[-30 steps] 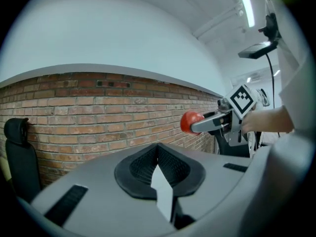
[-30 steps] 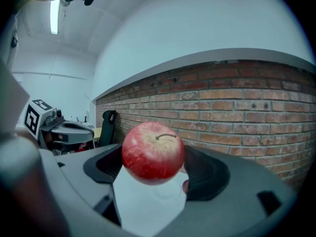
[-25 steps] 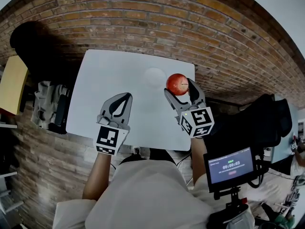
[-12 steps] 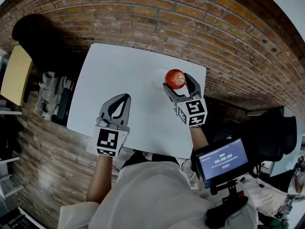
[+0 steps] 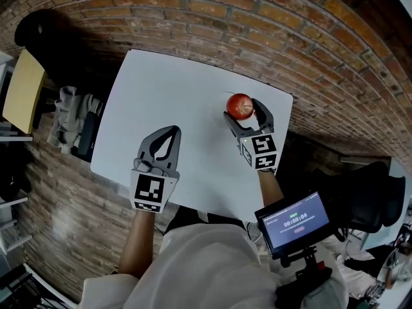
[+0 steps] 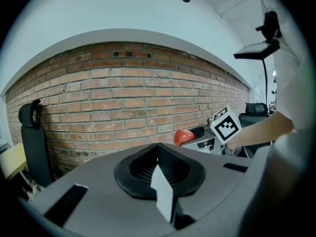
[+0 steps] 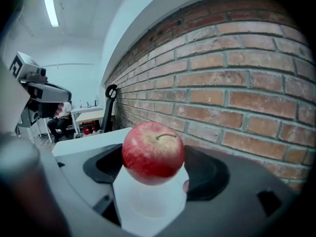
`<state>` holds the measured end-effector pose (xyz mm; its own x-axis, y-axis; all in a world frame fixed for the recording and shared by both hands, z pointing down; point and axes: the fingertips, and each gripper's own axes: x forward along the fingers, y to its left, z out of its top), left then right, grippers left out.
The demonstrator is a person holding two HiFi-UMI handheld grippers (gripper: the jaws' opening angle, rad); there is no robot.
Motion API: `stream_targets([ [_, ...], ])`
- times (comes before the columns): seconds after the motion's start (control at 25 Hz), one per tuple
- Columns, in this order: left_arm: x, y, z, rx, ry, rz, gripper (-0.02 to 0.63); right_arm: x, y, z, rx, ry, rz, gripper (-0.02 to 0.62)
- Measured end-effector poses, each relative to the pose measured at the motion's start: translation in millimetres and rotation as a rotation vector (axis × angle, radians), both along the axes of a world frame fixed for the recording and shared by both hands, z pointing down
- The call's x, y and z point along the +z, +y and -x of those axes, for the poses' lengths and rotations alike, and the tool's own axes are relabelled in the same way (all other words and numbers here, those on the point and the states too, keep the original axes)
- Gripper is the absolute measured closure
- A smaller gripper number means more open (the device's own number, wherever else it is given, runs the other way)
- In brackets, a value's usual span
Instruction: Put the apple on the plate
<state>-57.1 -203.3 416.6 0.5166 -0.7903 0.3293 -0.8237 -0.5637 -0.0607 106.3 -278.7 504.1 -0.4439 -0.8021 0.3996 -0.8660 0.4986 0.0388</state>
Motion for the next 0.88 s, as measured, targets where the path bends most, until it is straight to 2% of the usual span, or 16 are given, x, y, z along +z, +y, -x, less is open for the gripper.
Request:
stream_targets([
  [0.88,51.6,-14.4,-0.8,-0.013,-0.014,0.111,0.601,85.0,-27.1,4.7,-0.022,0.072,0.126,0.216],
])
